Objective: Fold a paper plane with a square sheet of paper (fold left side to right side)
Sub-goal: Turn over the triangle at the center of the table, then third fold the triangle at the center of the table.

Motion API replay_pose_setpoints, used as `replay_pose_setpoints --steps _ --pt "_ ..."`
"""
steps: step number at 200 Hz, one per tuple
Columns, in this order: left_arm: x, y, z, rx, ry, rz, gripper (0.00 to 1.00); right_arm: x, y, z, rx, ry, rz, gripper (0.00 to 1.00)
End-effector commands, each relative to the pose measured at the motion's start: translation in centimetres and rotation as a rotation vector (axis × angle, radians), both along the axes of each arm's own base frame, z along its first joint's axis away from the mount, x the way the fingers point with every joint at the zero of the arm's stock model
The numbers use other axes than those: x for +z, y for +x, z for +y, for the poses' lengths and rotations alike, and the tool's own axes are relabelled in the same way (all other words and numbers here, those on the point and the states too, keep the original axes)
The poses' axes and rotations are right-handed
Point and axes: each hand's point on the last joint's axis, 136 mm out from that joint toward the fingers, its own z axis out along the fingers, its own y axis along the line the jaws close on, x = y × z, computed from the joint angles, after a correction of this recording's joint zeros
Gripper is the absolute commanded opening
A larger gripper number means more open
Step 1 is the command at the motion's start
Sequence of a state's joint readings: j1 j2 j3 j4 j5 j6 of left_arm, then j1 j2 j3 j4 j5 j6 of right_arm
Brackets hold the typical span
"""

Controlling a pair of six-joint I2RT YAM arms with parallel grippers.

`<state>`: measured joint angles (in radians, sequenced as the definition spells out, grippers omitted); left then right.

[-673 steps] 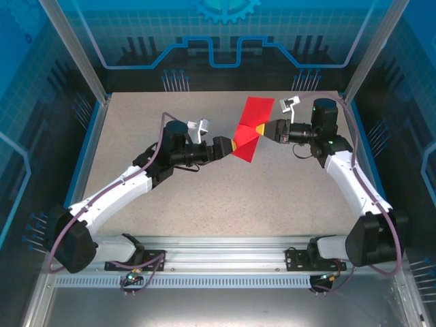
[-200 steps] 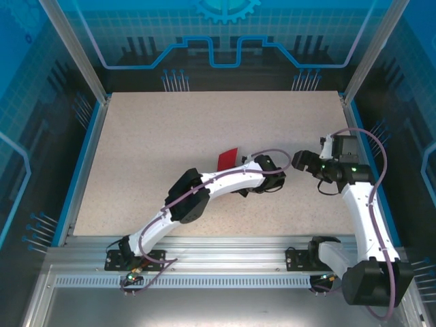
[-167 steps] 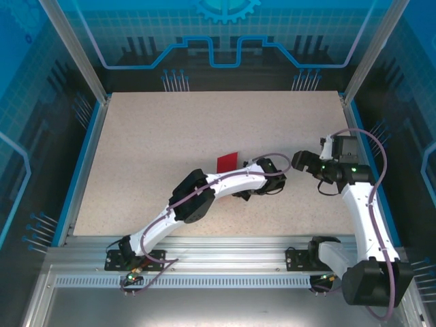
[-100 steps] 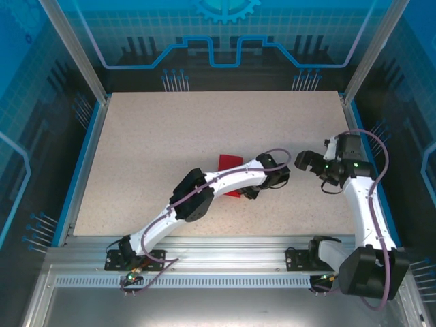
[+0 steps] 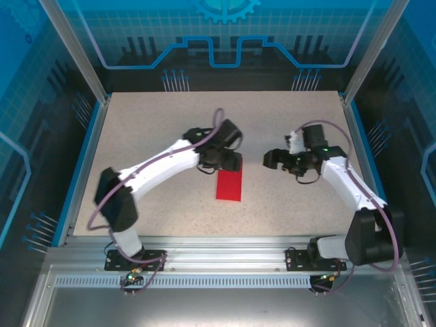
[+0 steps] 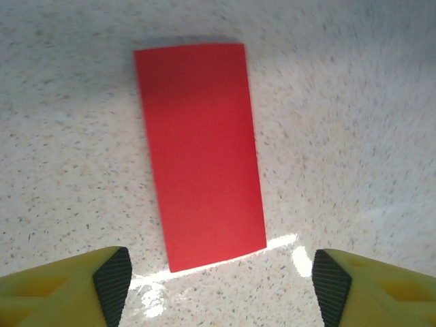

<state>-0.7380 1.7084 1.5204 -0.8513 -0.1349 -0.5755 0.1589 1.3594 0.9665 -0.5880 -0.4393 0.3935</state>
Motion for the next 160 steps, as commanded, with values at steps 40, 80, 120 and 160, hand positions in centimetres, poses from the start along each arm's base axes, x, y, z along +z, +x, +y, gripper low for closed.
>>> replay_pose_setpoints --steps 40,80,120,160 --pt "-2.3 0.4 2.3 0.112 -0.389 0.049 0.78 -1.6 4.5 10.4 0.166 0.106 -0.012 0.86" --pt "-5.1 0.9 2.5 0.150 -0.427 0.100 0.79 -4.4 6.7 13.3 0.213 0.087 0.024 0.82" --pt "-7.0 1.6 1.9 0.146 -0.422 0.142 0.79 -7.6 8.0 13.3 0.209 0.015 0.062 0.80" --pt "-9.1 1.9 2.4 0.187 -0.364 0.179 0.80 -9.9 8.1 12.8 0.214 -0.036 0.095 0.79"
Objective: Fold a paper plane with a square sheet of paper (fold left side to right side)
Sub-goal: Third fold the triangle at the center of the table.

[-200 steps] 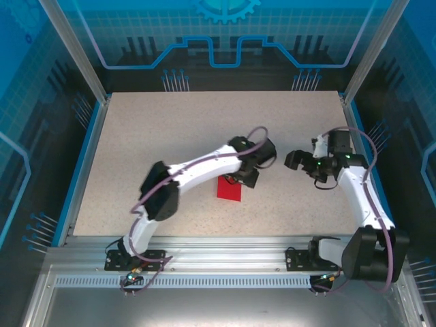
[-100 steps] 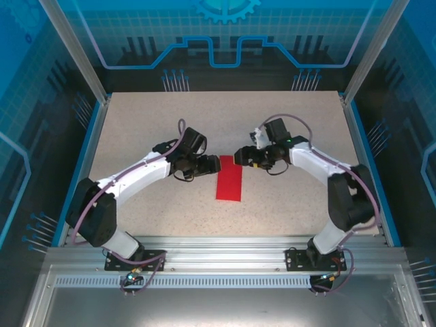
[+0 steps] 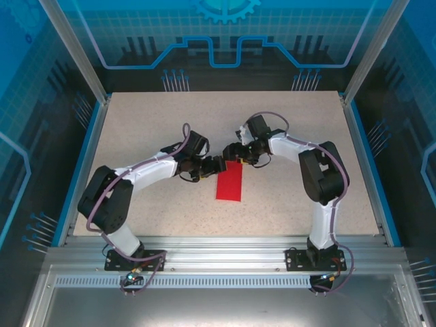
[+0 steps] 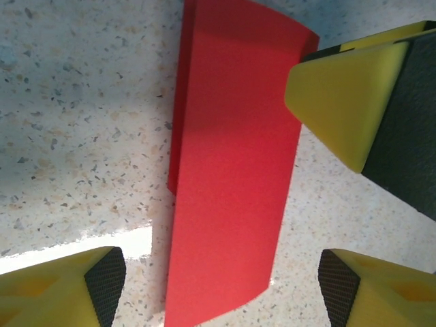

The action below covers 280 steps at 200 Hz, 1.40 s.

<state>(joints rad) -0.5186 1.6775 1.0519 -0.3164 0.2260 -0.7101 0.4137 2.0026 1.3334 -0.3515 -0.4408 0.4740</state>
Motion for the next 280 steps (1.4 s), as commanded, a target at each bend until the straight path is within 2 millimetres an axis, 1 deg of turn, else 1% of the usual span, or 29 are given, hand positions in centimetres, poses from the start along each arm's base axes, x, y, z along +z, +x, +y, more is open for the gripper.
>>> replay_pose_setpoints --steps 1,41,90,128,168,191,216,244,280 --pt "-0.3 0.6 -0.2 0.021 -0.008 0.023 0.80 -1.1 -0.1 0.0 0.022 -0.046 0.005 0.79" --pt "-1.9 0.6 -1.1 -0.004 -0.017 0.063 0.80 -2.6 -0.5 -0.3 0.027 -0.065 0.031 0.78" --pt "-3.0 0.8 -1.8 -0.019 0.000 0.091 0.80 -2.8 -0.9 -0.5 0.035 -0.072 0.038 0.78" --pt "-3.5 0.7 -2.6 -0.035 -0.002 0.108 0.79 -1.8 -0.8 -0.2 0.042 -0.047 0.018 0.78" --pt "-3.7 0.6 -2.8 -0.037 0.003 0.116 0.79 0.2 -0.6 0.0 0.048 -0.022 -0.025 0.79" --pt "-3.7 0.5 -2.9 -0.039 0.001 0.119 0.79 1.4 -0.5 -0.2 0.044 -0.016 -0.049 0.80" --pt "-3.7 0.4 -3.4 -0.052 -0.010 0.123 0.79 1.6 -0.7 -0.5 0.042 -0.015 -0.050 0.80" --pt "-3.9 0.4 -4.0 -0.065 -0.018 0.129 0.79 1.4 -0.8 -0.8 0.038 -0.021 -0.045 0.80" --pt "-3.9 0.5 -4.8 -0.079 -0.029 0.127 0.75 1.5 -0.9 -1.4 0.025 -0.025 -0.047 0.81"
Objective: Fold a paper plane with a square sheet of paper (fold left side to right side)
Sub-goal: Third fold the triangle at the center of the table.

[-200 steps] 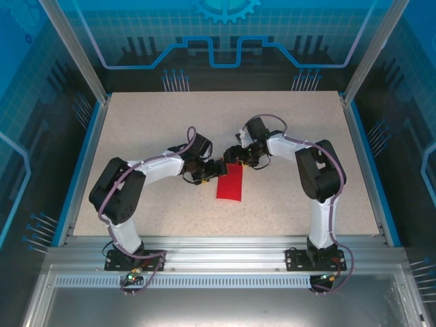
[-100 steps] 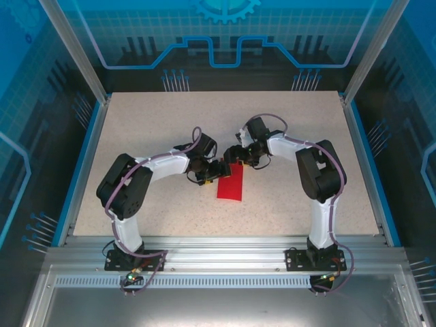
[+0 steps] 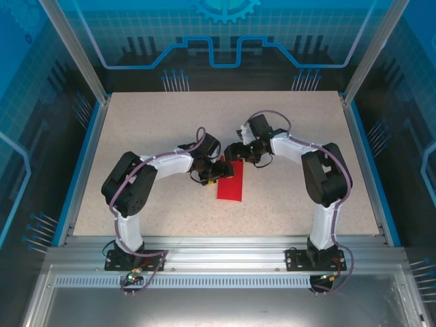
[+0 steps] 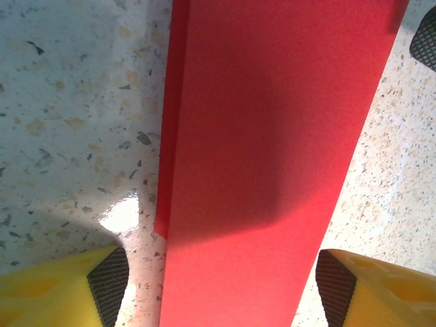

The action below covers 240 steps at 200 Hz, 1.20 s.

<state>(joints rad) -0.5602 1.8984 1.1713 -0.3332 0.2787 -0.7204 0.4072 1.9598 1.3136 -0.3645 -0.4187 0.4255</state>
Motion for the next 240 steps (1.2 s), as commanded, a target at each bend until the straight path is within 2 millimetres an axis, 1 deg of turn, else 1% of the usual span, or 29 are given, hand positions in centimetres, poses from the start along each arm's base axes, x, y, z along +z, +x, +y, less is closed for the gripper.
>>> replay_pose_setpoints --steps 1,43,83,100,119,126,134,155,161,163,187,214,224,240 --pt "0.7 0.3 -1.7 -0.019 -0.050 -0.002 0.75 0.7 -0.8 -0.7 0.004 -0.003 -0.001 0.81" --pt "1.2 0.3 -1.5 -0.019 -0.045 -0.014 0.66 1.9 -1.3 -1.9 -0.002 -0.011 -0.042 0.82" --pt "2.0 0.1 -1.1 -0.015 -0.035 -0.035 0.62 2.5 -2.4 -3.6 -0.014 -0.031 -0.079 0.83" --pt "2.2 0.0 -0.9 -0.013 -0.030 -0.040 0.57 2.8 -2.9 -4.4 -0.019 -0.039 -0.101 0.83" --pt "2.3 0.0 -0.7 -0.008 -0.026 -0.041 0.49 2.8 -4.0 -4.9 -0.007 -0.048 -0.126 0.83" --pt "2.2 0.0 -0.7 -0.005 -0.024 -0.041 0.44 2.9 -4.5 -5.0 0.002 -0.052 -0.141 0.83" --pt "2.2 0.0 -0.6 -0.001 -0.023 -0.041 0.39 3.1 -5.1 -5.1 0.014 -0.058 -0.170 0.83" --pt "2.3 -0.1 -0.6 0.003 -0.023 -0.041 0.29 3.7 -6.9 -5.3 0.052 -0.102 -0.258 0.83" --pt "2.4 -0.1 -0.7 0.002 -0.024 -0.042 0.26 4.3 -7.3 -5.0 0.067 -0.109 -0.294 0.83" --pt "2.4 -0.1 -0.7 0.004 -0.024 -0.039 0.25 3.7 -7.9 -5.2 0.073 -0.117 -0.288 0.83" --pt "2.4 -0.2 -0.9 -0.002 -0.025 -0.035 0.17 3.8 -10.9 -4.1 0.166 -0.152 -0.413 0.83" --pt "2.5 -0.4 -1.1 -0.006 -0.026 -0.029 0.14 3.6 -14.0 -2.7 0.308 -0.236 -0.563 0.84" --pt "2.6 -0.4 -1.2 -0.007 -0.025 -0.027 0.13 3.4 -14.8 -2.2 0.362 -0.276 -0.610 0.84" --pt "2.6 -0.4 -1.2 -0.009 -0.023 -0.024 0.12 3.2 -16.1 -0.8 0.449 -0.315 -0.669 0.85"
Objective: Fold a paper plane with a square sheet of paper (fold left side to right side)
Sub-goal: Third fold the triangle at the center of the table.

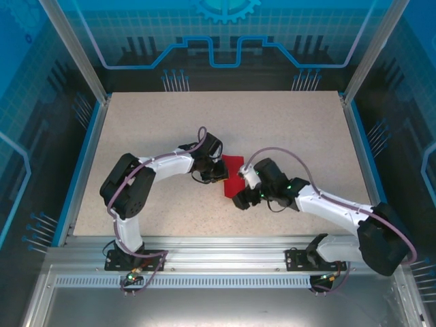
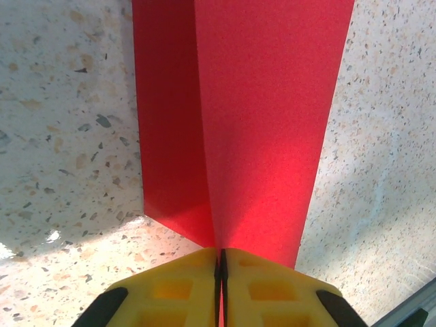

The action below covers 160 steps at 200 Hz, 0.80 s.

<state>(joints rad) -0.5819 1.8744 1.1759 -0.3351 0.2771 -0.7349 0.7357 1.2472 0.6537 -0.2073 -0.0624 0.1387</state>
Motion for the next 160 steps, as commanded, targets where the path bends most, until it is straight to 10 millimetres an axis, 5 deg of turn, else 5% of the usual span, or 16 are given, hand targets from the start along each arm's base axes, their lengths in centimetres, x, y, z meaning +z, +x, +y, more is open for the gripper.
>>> replay_pose_setpoints --steps 1,58,123,160 --pt "1.5 0.0 -0.3 0.001 -0.008 -0.009 0.12 0.3 -0.2 1.1 0.093 -0.096 -0.180 0.85" --pt "1.5 -0.3 -0.4 -0.008 -0.006 -0.002 0.06 -1.9 -2.1 4.8 0.254 -0.230 -0.267 0.85" --pt "1.5 -0.2 -0.6 -0.013 -0.009 0.000 0.05 -2.7 0.3 6.6 0.232 -0.276 -0.334 0.82" --pt "1.5 -0.3 -0.7 -0.018 -0.014 0.007 0.05 -3.1 1.3 7.4 0.234 -0.297 -0.347 0.63"
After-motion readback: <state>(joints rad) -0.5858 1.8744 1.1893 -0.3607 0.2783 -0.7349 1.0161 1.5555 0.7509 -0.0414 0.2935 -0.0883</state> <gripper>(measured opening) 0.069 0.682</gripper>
